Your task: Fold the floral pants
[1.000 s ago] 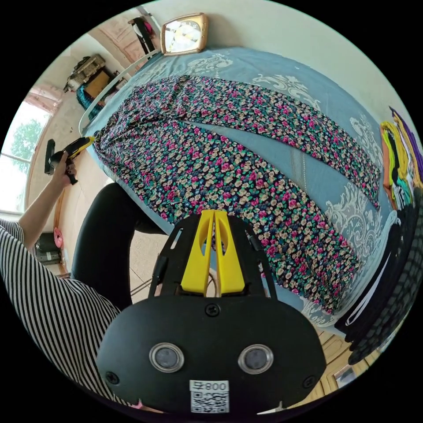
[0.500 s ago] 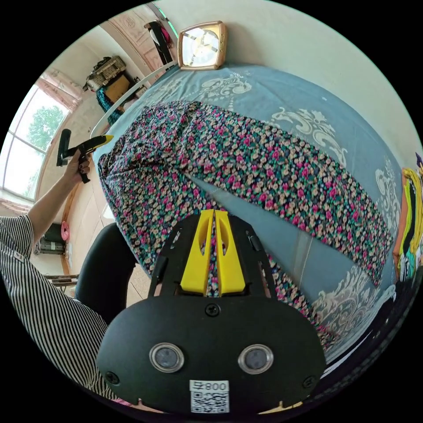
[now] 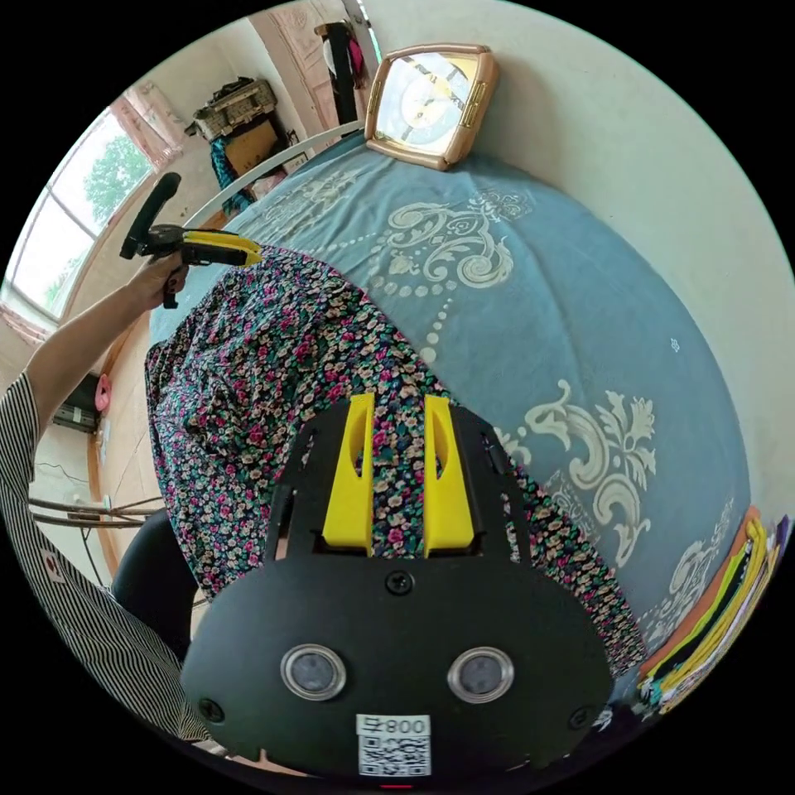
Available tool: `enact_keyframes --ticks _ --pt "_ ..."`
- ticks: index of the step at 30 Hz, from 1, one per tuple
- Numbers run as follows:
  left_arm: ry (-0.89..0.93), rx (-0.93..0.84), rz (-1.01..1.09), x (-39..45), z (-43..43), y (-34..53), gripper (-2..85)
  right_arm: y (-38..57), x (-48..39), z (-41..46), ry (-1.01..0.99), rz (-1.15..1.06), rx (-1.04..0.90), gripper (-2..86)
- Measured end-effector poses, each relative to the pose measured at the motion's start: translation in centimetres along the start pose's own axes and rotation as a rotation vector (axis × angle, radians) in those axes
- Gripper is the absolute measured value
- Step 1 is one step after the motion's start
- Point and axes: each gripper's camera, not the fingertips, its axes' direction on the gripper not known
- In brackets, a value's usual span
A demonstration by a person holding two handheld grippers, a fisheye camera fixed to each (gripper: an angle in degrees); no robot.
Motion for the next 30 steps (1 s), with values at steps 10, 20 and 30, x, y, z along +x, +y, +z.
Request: enact_keyframes --ticks 10,20,30 --pt "-0.131 -0.162 0.074 -0.9 -0.8 -6.0 9.4 -8.8 -1.1 1.3 0.101 -0.101 -0.097 9.5" --pt "-0.097 -0.167 0.097 -0.8 -3.5 -7.4 1.7 -11.2 -2.6 -1.1 0.147 -0.091 -0.113 4.6" --pt "-0.117 -0.047 0.081 -0.9 -9.8 -4.0 0.6 -11.1 -5.0 -7.5 0.147 -0.072 -0.083 0.6"
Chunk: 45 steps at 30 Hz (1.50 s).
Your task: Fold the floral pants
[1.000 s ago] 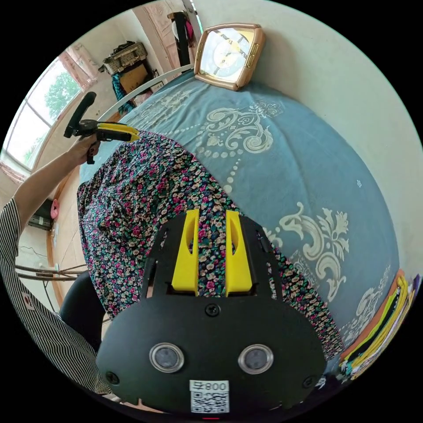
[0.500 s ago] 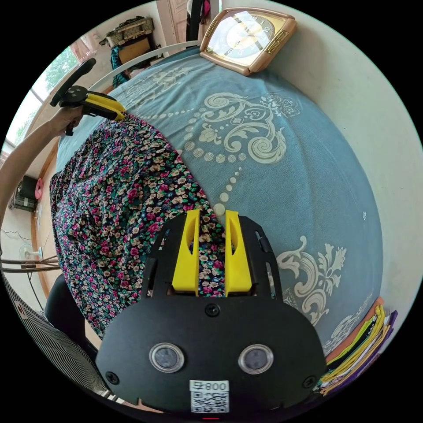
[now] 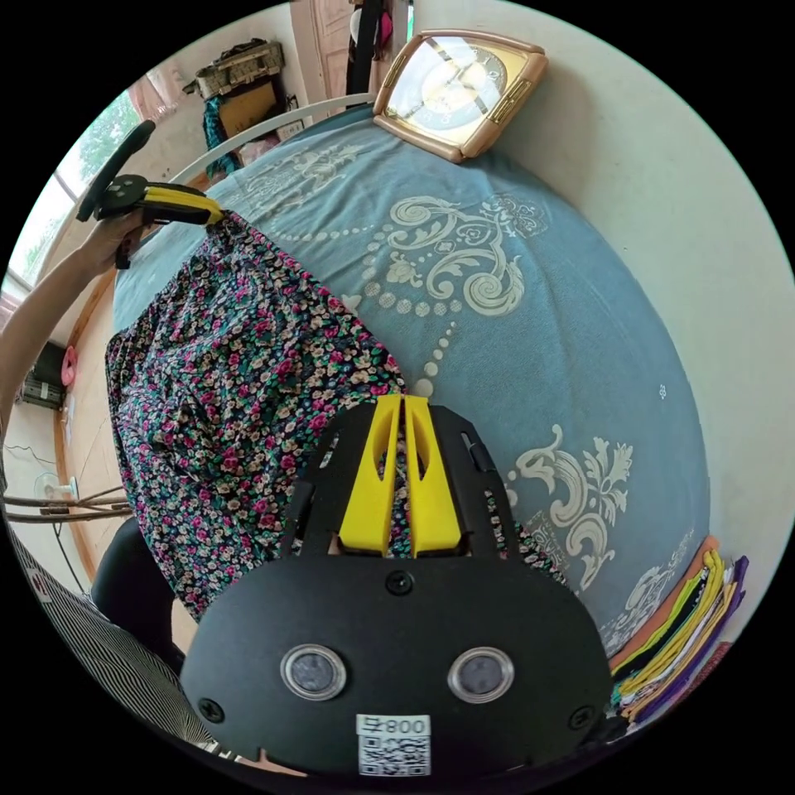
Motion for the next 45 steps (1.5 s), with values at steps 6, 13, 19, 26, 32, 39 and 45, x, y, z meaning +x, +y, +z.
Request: enact_keyframes --ticks 6,13,19,26,32,39,45 --pt "0.056 0.083 -0.021 -0.5 -3.9 4.7 0.6 2.7 -2.3 -6.5 -0.010 0.009 0.080 0.4" --pt "0.096 0.091 0.000 -0.1 -6.8 11.5 0.6 7.8 -8.0 -11.9 -0.034 -0.015 0.123 0.4" --pt "0.124 0.058 0.004 0.9 -7.8 18.1 0.6 11.7 -13.2 -13.7 -0.065 -0.050 0.098 0.4" --pt "0.140 0.025 -0.016 2.0 -8.1 24.5 0.5 14.9 -18.6 -14.3 -0.097 -0.102 0.039 0.4" --pt "0.112 -0.022 0.009 3.2 -8.0 28.1 0.5 16.8 -22.5 -13.6 -0.113 -0.129 -0.002 0.4" --pt "0.085 -0.077 0.023 4.5 -7.1 31.4 0.6 18.6 -26.4 -11.1 -0.138 -0.155 -0.055 0.4" --pt "0.080 -0.113 -0.010 5.7 -5.5 33.8 0.6 19.7 -28.6 -8.1 -0.169 -0.159 -0.101 0.4"
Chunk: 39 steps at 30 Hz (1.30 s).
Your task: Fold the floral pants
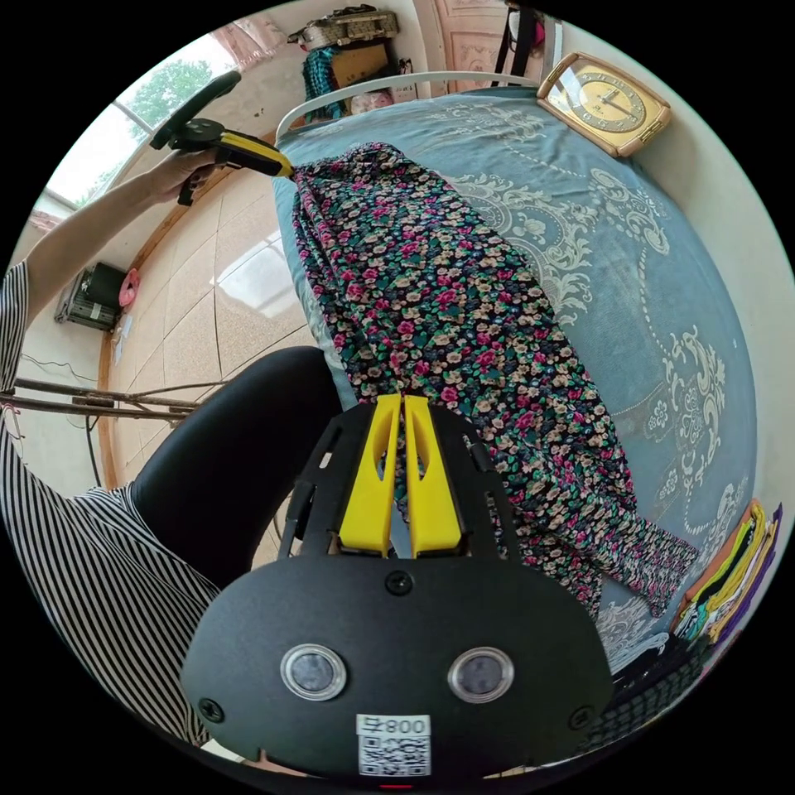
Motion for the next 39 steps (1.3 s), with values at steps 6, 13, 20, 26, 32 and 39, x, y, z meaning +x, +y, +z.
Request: enact_keyframes --ticks 6,13,20,26,32,39 --pt "0.013 -0.010 -0.044 1.0 1.4 1.9 0.5 0.7 -0.7 3.0 -0.032 0.014 -0.016 0.4" --pt "0.031 -0.010 -0.103 2.2 2.8 3.8 0.6 1.9 -1.2 6.7 -0.063 0.023 -0.030 0.5" --pt "0.036 -0.018 -0.146 4.1 3.4 5.4 0.8 3.7 -0.9 11.6 -0.087 0.042 -0.032 0.5" --pt "0.073 0.137 -0.289 5.8 1.5 8.5 1.4 6.0 -0.3 14.6 -0.093 0.065 0.006 0.7" --pt "0.216 0.309 -0.267 13.4 0.6 9.1 0.9 8.8 0.8 17.9 -0.108 0.125 0.055 1.1" --pt "0.454 0.159 -0.015 24.8 4.9 3.4 0.3 12.3 2.8 21.5 -0.171 0.207 0.083 2.3"
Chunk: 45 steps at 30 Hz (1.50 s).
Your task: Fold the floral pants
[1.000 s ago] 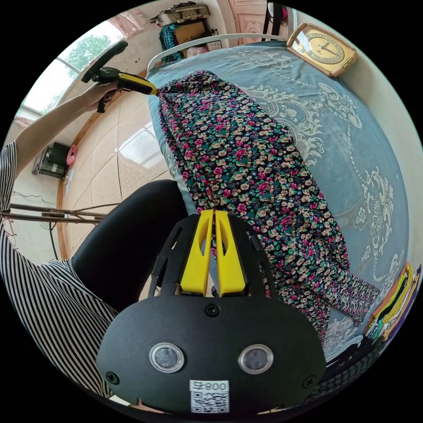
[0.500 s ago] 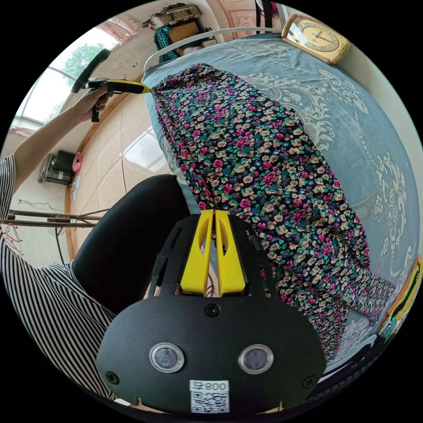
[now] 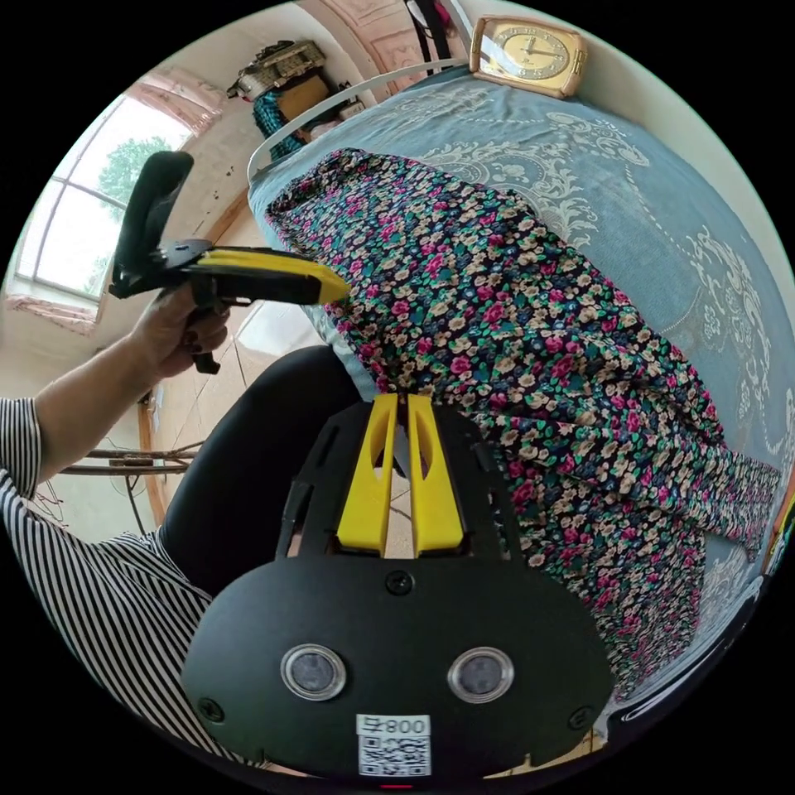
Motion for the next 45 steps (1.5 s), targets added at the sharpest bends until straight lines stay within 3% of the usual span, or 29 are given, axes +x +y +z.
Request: enact_keyframes --ticks 2,8,15,23,29,39,45 --pt "-0.030 -0.068 0.022 0.9 1.5 -0.1 0.3 1.8 1.6 0.8 -0.047 0.034 0.013 2.6" --pt "0.006 -0.035 0.011 3.6 0.6 -0.9 0.7 7.9 7.6 1.2 -0.161 0.153 0.053 3.9" --pt "0.175 -0.020 0.161 11.4 3.3 -6.9 3.0 13.2 22.4 -4.0 0.048 0.448 0.166 6.1" --pt "0.136 -0.126 0.292 20.0 7.8 -13.8 4.0 14.7 37.6 -3.5 0.186 0.715 0.121 7.2" --pt "0.077 -0.217 0.343 25.2 10.1 -16.2 3.0 16.3 42.1 0.8 0.177 0.825 0.068 6.9" --pt "0.077 -0.198 0.348 31.9 8.6 -19.0 0.6 19.8 44.1 5.2 0.214 0.850 0.022 1.9" --pt "0.101 -0.148 0.388 36.4 5.9 -20.3 0.4 25.1 44.1 4.2 0.117 0.848 0.152 0.4"
